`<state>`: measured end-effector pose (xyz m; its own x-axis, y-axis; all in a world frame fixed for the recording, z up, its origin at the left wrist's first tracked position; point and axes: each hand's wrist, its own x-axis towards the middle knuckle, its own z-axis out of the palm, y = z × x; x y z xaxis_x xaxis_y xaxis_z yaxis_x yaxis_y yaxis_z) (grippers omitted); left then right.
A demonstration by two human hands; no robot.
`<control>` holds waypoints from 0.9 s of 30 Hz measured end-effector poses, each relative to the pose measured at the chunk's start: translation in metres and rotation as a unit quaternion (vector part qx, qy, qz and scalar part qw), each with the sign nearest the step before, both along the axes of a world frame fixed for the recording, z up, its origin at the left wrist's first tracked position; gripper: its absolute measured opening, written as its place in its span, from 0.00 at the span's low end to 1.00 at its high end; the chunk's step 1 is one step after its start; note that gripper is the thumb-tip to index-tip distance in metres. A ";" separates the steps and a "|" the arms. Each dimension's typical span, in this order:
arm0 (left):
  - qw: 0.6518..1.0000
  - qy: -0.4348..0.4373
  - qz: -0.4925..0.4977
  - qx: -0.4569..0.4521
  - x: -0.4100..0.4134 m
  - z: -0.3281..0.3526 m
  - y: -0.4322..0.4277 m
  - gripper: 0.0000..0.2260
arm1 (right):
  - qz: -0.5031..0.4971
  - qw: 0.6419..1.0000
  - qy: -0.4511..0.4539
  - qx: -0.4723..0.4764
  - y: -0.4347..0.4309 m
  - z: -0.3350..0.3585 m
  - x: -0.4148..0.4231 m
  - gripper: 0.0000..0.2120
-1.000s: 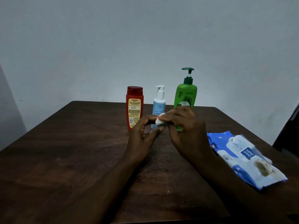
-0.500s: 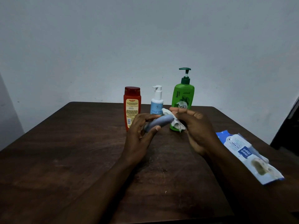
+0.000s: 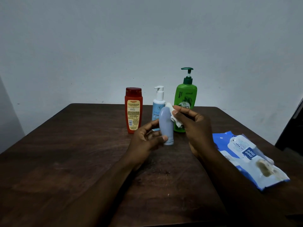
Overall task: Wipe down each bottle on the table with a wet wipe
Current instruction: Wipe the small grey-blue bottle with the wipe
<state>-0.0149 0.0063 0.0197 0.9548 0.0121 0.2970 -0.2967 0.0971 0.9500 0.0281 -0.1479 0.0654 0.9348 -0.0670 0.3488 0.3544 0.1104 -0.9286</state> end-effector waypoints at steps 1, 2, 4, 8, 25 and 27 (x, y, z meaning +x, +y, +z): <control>1.000 0.006 -0.007 -0.020 0.000 0.001 0.000 0.25 | -0.006 0.999 -0.015 -0.028 0.000 0.000 -0.001 0.11; 0.999 0.013 -0.015 -0.047 0.001 0.001 -0.001 0.25 | -0.013 0.998 -0.033 -0.055 0.000 -0.001 -0.003 0.11; 0.993 0.032 -0.030 -0.113 0.002 0.003 0.000 0.26 | -0.034 0.993 -0.058 -0.099 0.000 -0.003 -0.006 0.11; 0.976 0.055 -0.048 -0.203 0.005 0.006 0.001 0.27 | -0.031 0.988 -0.061 -0.137 -0.004 -0.012 -0.011 0.11; 0.962 0.065 -0.066 -0.258 0.005 0.006 0.000 0.22 | -0.101 0.841 -0.386 -0.366 -0.005 -0.039 -0.027 0.13; 0.962 0.064 -0.066 -0.256 0.006 0.005 -0.001 0.20 | -0.099 0.866 -0.359 -0.332 -0.007 -0.039 -0.030 0.14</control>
